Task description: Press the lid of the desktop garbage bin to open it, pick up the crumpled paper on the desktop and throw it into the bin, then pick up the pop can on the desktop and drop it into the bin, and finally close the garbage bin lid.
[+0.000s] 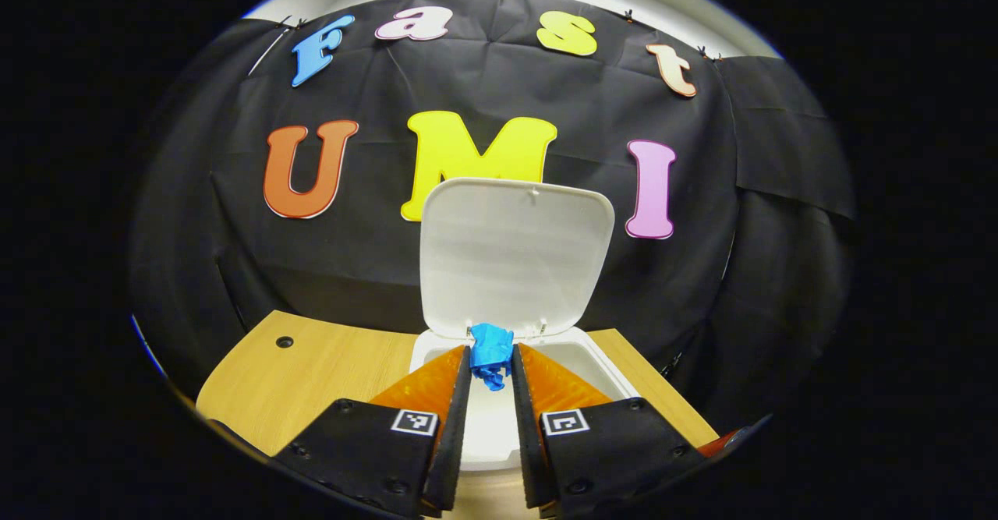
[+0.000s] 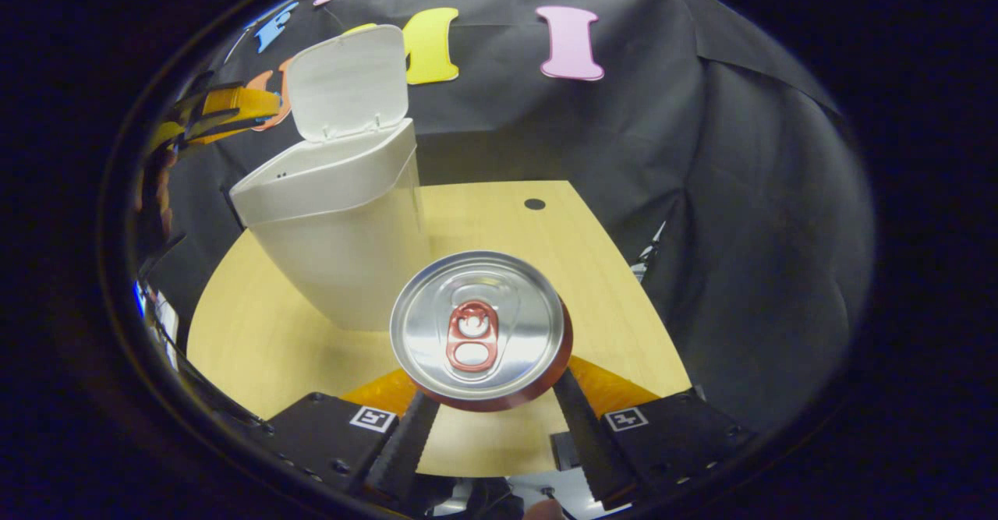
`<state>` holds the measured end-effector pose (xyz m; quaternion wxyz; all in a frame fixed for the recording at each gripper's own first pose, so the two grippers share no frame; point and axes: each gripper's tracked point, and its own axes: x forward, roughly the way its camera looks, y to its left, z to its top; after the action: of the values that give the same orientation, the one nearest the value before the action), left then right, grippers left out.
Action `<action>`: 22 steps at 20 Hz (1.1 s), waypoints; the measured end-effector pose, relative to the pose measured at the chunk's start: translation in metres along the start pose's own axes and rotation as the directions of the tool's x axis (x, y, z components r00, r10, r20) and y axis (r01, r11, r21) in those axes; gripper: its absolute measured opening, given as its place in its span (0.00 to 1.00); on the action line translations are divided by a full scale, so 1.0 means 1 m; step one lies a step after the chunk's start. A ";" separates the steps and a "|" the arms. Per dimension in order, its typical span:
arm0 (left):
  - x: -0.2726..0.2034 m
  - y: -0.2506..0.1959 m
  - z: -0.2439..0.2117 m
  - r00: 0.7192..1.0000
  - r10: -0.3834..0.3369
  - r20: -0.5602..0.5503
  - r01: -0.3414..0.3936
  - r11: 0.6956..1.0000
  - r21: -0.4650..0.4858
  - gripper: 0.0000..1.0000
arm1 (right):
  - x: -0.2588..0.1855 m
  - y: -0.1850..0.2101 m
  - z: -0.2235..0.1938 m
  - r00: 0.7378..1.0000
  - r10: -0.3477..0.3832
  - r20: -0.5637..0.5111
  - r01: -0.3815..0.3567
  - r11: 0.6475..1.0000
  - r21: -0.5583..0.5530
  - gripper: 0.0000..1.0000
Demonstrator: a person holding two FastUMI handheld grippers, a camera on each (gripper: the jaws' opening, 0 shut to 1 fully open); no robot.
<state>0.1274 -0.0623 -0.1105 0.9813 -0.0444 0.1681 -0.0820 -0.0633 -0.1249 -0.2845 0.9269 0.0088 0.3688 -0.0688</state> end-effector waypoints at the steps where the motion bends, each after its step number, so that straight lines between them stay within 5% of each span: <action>1: 0.001 0.000 -0.001 1.000 0.000 -0.002 0.000 1.000 -0.001 0.42 | 0.000 -0.001 0.001 1.000 -0.002 0.001 0.002 1.000 0.000 0.82; 4: 0.003 0.002 0.000 1.000 0.006 0.002 -0.006 1.000 0.002 0.78 | -0.002 -0.003 0.006 1.000 -0.002 0.006 0.002 1.000 0.006 0.81; 5: 0.002 0.002 -0.003 1.000 0.006 -0.001 -0.006 1.000 0.003 1.00 | -0.002 -0.001 0.009 1.000 0.000 0.009 0.000 1.000 0.004 0.82; 13: -0.021 0.027 0.002 0.998 0.052 0.027 -0.053 0.999 0.011 0.99 | -0.011 0.023 0.039 0.997 0.076 0.012 -0.075 0.997 -0.027 0.81; 22: -0.065 0.083 -0.009 0.985 0.165 0.052 -0.166 0.986 0.006 0.98 | -0.045 0.070 0.140 0.976 0.197 0.092 -0.187 0.976 -0.109 0.81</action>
<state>0.0759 0.0300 -0.1071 0.9890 -0.0272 0.1457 0.0000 0.0089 -0.0595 -0.1545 0.9461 -0.0052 0.3214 0.0391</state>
